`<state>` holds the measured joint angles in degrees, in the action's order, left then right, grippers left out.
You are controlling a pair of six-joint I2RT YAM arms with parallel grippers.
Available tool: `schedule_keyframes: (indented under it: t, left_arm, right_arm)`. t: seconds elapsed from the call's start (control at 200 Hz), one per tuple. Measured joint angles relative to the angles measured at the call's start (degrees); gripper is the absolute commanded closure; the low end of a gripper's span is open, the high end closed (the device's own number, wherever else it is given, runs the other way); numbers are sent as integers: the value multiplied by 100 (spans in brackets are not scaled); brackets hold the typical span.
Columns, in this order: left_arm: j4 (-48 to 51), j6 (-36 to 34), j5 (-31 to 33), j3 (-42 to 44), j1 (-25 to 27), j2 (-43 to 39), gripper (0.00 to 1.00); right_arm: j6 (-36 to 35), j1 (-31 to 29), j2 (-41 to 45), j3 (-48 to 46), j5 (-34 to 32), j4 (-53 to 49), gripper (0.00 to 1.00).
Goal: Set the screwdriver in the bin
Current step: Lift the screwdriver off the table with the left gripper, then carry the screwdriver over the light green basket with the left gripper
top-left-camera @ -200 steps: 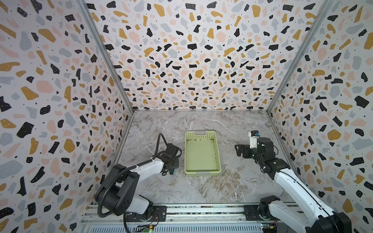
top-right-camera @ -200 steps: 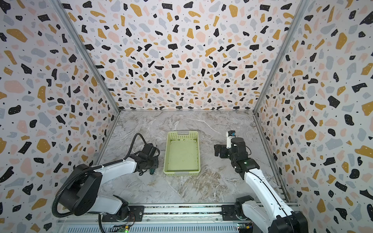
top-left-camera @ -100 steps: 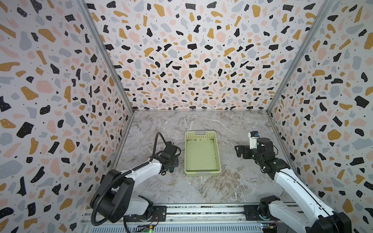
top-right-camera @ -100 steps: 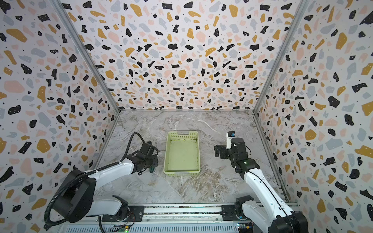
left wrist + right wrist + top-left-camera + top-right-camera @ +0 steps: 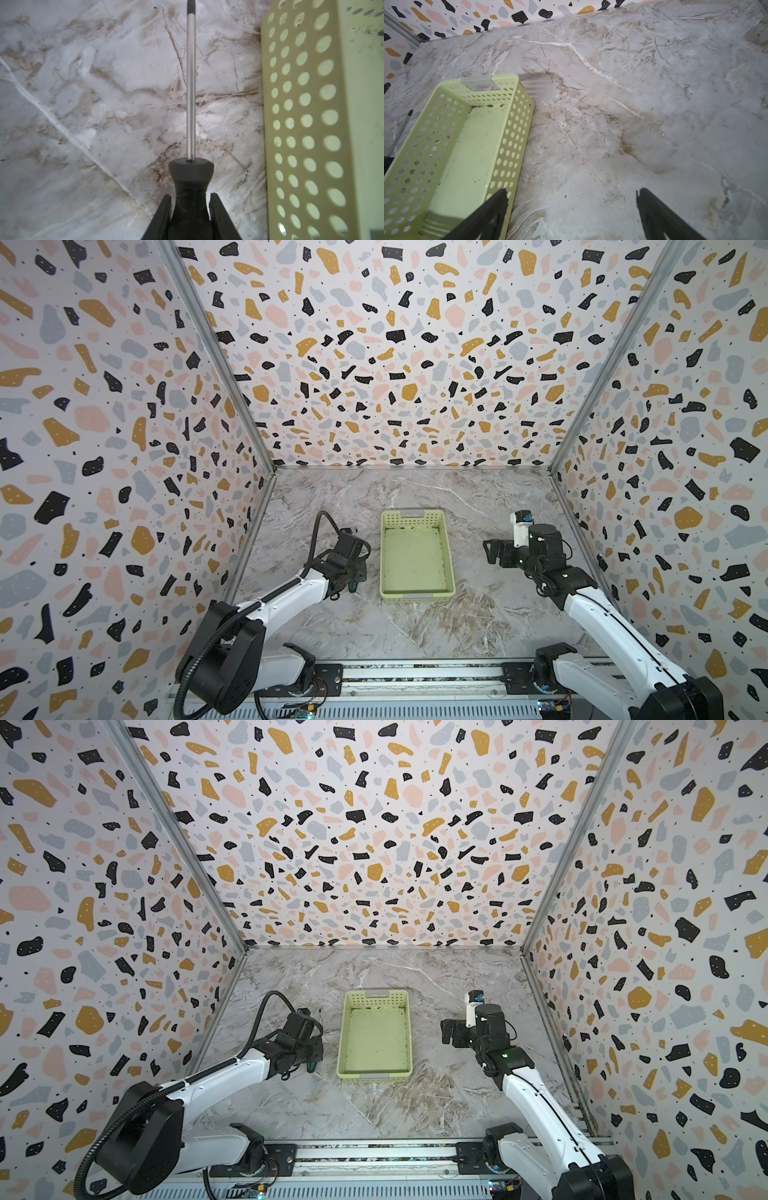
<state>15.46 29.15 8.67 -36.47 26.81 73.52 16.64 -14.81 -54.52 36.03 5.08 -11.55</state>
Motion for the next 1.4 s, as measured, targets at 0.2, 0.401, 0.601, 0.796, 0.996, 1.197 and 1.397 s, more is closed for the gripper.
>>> schedule_keyframes:
  t: [0.2,0.401,0.601,0.796,0.996,1.197,1.397]
  left_arm:
    - [175,-4,-9,-52,0,-210,95]
    - [476,-9,-20,-420,0,-570,95]
    - [730,-129,-144,-1075,50,-691,95]
    - [785,-173,-240,-1633,422,-553,95]
    - [662,-262,-229,-2162,1102,195,95]
    - [463,-409,-221,-2472,1521,1126,95]
    - [348,-693,-208,-2682,1770,1864,95]
  right_arm:
    - [7,0,2,-33,13,0,1]
    - [28,0,22,-42,31,0,1]
    - [105,0,33,-96,66,59,1]
    - [219,-15,107,-286,155,83,1]
    - [275,-22,452,-317,151,-52,1]
    - [417,-24,894,-319,151,-264,1]
    - [564,-44,1187,-372,153,-522,1]
